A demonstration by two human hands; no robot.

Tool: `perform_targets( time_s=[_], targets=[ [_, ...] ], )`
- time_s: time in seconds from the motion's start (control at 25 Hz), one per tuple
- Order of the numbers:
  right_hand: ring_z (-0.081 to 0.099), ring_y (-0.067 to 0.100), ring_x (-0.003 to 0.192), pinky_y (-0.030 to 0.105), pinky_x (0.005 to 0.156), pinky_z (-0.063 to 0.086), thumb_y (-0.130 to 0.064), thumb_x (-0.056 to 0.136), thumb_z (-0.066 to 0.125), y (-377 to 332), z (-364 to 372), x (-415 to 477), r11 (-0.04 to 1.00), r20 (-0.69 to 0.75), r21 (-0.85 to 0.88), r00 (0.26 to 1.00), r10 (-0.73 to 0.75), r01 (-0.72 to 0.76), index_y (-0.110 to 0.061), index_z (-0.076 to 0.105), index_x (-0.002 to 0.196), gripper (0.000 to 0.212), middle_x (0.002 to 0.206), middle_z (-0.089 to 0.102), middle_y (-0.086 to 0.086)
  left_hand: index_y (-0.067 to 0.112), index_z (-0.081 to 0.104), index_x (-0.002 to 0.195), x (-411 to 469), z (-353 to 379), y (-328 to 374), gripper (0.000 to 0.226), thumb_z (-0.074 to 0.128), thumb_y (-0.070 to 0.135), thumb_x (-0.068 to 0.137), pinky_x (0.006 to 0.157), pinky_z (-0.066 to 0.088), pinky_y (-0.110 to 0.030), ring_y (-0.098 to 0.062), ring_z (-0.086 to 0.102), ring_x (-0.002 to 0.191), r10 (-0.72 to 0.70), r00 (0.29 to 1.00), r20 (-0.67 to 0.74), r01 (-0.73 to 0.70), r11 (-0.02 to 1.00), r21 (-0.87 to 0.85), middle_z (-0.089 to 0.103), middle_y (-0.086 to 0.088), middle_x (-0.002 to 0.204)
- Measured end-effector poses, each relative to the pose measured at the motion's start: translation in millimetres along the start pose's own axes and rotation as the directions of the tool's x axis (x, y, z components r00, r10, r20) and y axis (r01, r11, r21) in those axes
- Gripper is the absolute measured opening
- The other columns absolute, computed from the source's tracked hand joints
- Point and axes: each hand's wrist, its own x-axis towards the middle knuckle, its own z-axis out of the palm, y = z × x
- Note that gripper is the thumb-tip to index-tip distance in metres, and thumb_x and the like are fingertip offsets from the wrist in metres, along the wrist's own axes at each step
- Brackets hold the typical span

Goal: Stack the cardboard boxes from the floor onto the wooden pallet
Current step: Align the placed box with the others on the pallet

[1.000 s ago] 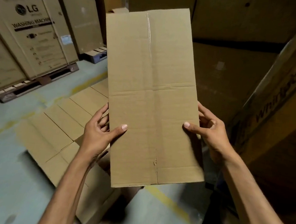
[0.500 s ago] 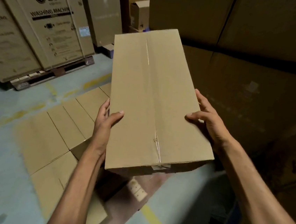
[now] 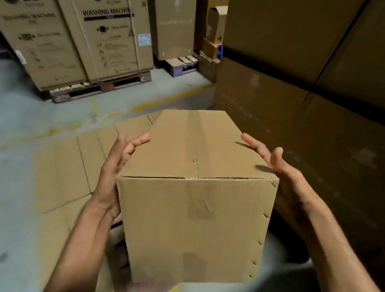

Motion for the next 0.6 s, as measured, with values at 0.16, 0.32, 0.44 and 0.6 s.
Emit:
perform_targets(
  time_s=[0.16, 0.32, 0.44, 0.6],
  targets=[
    [0.065, 0.006, 0.121, 0.030, 0.101, 0.053, -0.081, 0.089, 0.043, 10.9, -34.6, 15.9, 0.980, -0.115, -0.088, 0.979, 0.166, -0.176, -0.035, 0.058, 0.142, 0.072, 0.143, 0.062, -0.012, 0.019, 0.053, 0.144, -25.9, 17.7, -36.0, 0.125, 0.075, 0.090, 0.043, 0.095, 0.058, -0.037, -0.023, 0.065, 0.122, -0.045, 0.994, 0.100, 0.036, 0.996, 0.087, 0.063, -0.005, 0.139],
    [0.073, 0.027, 0.084, 0.031, 0.069, 0.060, -0.071, 0.093, 0.049, 27.8, -47.3, 22.2, 0.919, -0.075, 0.121, 0.919, 0.386, -0.376, -0.006, 0.063, 0.130, 0.076, 0.113, 0.071, 0.017, 0.019, 0.062, 0.132, -59.1, 30.8, -78.8, 0.124, 0.075, 0.091, 0.032, 0.104, 0.054, -0.038, -0.023, 0.048, 0.142, -0.074, 0.997, 0.006, 0.073, 0.992, 0.101, 0.037, -0.006, 0.162],
    [0.073, 0.033, 0.088, 0.037, 0.081, 0.059, -0.083, 0.086, 0.045, 33.6, -48.2, 19.4, 0.896, -0.009, -0.050, 0.897, 0.441, -0.441, -0.006, 0.076, 0.113, 0.088, 0.102, 0.075, 0.016, 0.014, 0.058, 0.128, -86.4, 38.6, -91.4, 0.113, 0.087, 0.080, 0.041, 0.083, 0.058, -0.023, -0.005, 0.064, 0.119, -0.110, 0.992, -0.065, 0.116, 0.987, 0.112, 0.050, 0.002, 0.149],
    [0.064, 0.028, 0.126, 0.046, 0.110, 0.048, -0.079, 0.064, 0.078, 45.5, -55.3, 5.7, 0.912, 0.284, -0.199, 0.870, 0.404, -0.359, -0.020, 0.058, 0.141, 0.099, 0.135, 0.068, 0.008, 0.021, 0.068, 0.121, -102.4, 16.3, -100.1, 0.084, 0.087, 0.071, 0.056, 0.084, 0.054, -0.021, 0.002, 0.063, 0.118, -0.123, 0.986, -0.112, 0.140, 0.977, 0.159, 0.052, 0.002, 0.148]
  ],
)
